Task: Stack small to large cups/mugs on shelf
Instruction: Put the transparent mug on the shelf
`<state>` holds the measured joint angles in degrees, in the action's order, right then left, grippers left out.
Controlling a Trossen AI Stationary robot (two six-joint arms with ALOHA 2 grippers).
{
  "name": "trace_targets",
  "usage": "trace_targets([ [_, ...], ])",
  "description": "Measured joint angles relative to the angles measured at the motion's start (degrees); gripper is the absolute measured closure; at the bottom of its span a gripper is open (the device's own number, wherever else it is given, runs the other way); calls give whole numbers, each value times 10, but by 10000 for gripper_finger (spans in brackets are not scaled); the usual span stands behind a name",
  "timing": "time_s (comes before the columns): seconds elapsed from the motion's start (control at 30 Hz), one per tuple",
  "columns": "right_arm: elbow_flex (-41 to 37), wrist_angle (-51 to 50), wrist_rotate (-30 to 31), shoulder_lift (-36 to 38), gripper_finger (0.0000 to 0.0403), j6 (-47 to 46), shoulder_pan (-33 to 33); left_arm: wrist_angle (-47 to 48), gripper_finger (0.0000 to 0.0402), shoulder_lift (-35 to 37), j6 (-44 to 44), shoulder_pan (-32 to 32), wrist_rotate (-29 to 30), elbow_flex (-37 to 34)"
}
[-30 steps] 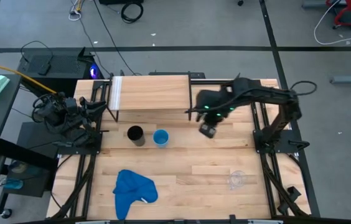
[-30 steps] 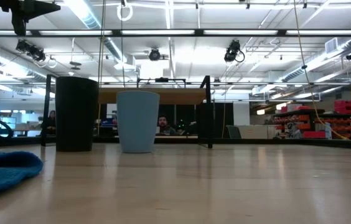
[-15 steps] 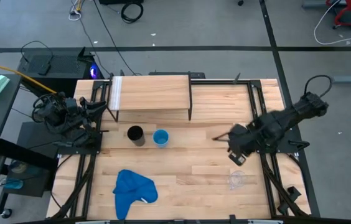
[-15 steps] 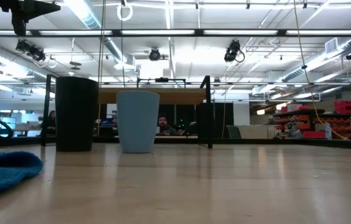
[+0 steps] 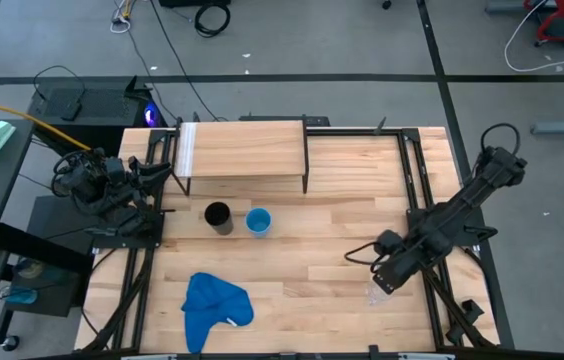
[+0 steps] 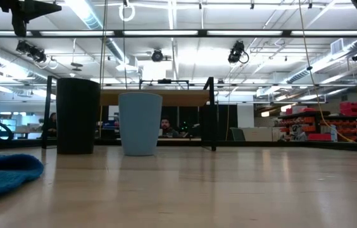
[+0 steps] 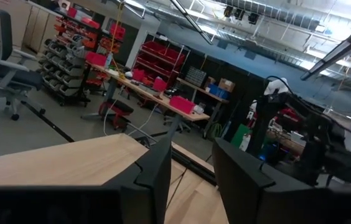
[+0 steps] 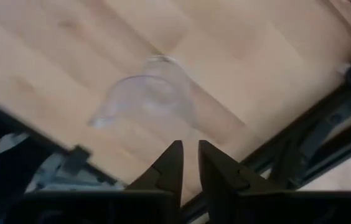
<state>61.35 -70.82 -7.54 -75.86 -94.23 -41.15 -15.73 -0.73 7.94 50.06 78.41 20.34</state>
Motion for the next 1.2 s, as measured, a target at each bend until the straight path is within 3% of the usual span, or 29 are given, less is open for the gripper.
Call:
trace_targets([
  [0.33,-76,117,0,-1,297,-32,-9,0,274,0,0,0,0,0],
  [1.2,-120,137,17,-1,295,-38,-9,0,268,0,-3,0,0,0],
])
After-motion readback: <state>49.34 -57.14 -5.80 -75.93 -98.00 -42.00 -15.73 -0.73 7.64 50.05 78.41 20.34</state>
